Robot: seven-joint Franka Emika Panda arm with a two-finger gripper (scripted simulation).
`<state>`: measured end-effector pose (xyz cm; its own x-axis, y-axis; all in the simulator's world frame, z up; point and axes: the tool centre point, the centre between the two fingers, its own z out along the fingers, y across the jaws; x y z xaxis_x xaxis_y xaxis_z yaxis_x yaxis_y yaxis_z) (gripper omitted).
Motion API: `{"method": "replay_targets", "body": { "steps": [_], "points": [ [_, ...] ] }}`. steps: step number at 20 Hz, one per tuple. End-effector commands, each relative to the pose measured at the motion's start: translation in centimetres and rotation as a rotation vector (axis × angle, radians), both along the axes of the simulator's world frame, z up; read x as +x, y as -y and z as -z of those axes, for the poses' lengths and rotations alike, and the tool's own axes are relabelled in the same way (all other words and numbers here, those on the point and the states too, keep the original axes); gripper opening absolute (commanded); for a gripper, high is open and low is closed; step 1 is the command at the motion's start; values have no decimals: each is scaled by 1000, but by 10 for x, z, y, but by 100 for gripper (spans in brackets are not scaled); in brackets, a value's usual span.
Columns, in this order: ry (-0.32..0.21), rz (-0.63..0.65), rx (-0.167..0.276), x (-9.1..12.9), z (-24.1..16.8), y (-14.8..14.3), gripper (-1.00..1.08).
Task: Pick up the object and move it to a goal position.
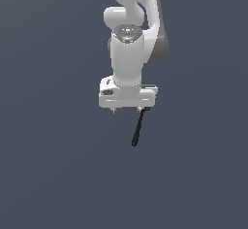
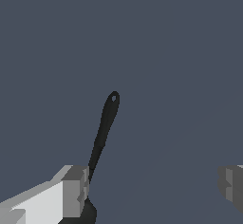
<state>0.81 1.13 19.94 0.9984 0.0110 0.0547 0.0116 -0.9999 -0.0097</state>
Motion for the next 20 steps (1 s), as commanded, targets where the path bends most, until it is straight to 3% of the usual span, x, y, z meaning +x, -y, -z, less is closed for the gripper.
{"method": "replay_targets", "body": {
  "steps": [1, 11, 20],
  "points": [
    [0, 0, 0, 0, 0, 0, 100],
    [-11, 21, -27, -2, 12, 20, 100],
    [-12, 28, -24, -3, 16, 15, 100]
  ]
}}
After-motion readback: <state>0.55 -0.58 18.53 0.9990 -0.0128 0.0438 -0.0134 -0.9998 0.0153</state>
